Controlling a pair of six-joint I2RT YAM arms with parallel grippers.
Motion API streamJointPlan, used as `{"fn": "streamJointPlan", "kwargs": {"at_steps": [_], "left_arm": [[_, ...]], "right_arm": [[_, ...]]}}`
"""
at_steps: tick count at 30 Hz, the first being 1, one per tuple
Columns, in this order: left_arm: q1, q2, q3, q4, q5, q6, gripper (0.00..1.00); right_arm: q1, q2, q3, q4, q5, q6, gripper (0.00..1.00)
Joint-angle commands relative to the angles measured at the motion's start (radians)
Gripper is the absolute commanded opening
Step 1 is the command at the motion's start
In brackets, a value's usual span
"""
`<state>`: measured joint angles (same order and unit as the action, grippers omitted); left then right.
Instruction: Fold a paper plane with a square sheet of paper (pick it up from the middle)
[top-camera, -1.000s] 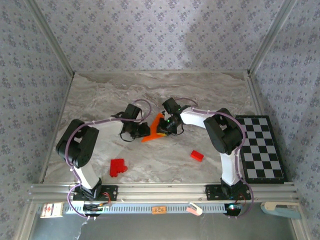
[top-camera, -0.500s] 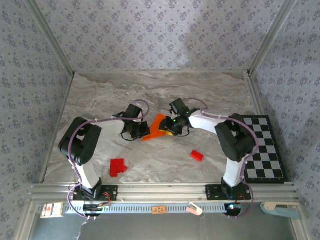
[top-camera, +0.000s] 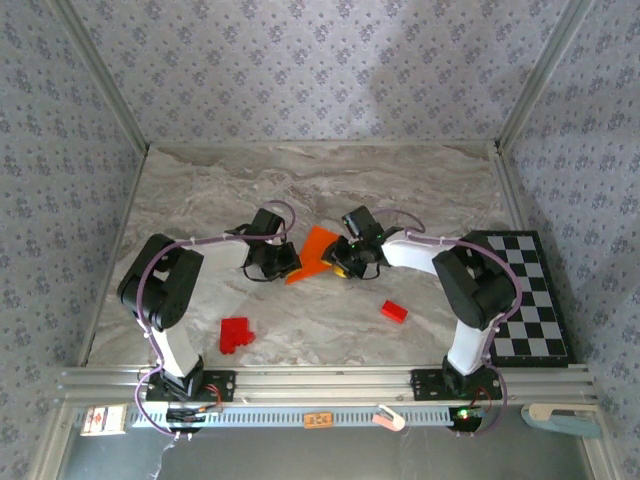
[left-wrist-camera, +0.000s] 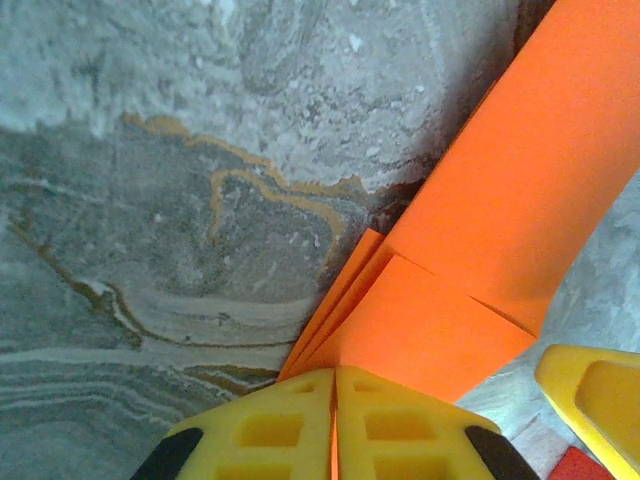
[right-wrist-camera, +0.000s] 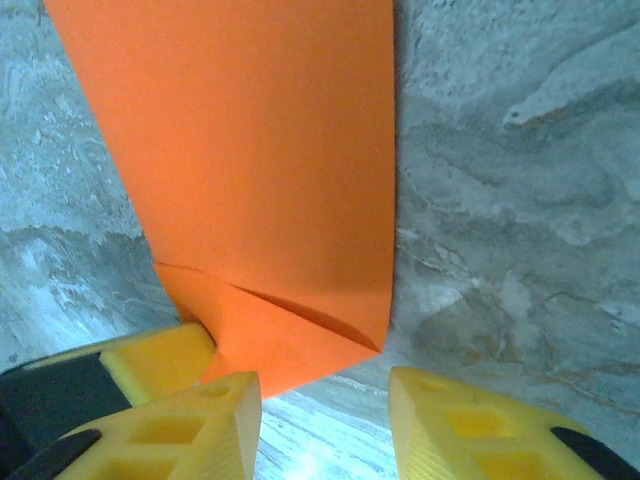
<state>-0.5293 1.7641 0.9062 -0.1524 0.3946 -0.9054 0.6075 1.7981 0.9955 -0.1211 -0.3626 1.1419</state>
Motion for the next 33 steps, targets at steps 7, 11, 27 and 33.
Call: {"fn": "streamJointPlan", "kwargs": {"at_steps": [7, 11, 27, 33], "left_arm": [[0.003, 0.026, -0.034, -0.040, 0.018, -0.047, 0.09], [0.002, 0.024, -0.036, -0.042, 0.019, -0.049, 0.09], [0.002, 0.021, -0.029, -0.052, 0.009, -0.047, 0.09], [0.002, 0.018, -0.024, -0.055, 0.010, -0.044, 0.09]], "right_arm": [[0.007, 0.056, 0.032, 0.006, 0.003, 0.033, 0.32], [0.007, 0.061, 0.031, 0.034, -0.008, 0.031, 0.29], [-0.002, 0.018, -0.080, 0.280, -0.026, 0.084, 0.26], [-0.008, 0.032, -0.089, 0.285, -0.035, 0.079, 0.20]]}}
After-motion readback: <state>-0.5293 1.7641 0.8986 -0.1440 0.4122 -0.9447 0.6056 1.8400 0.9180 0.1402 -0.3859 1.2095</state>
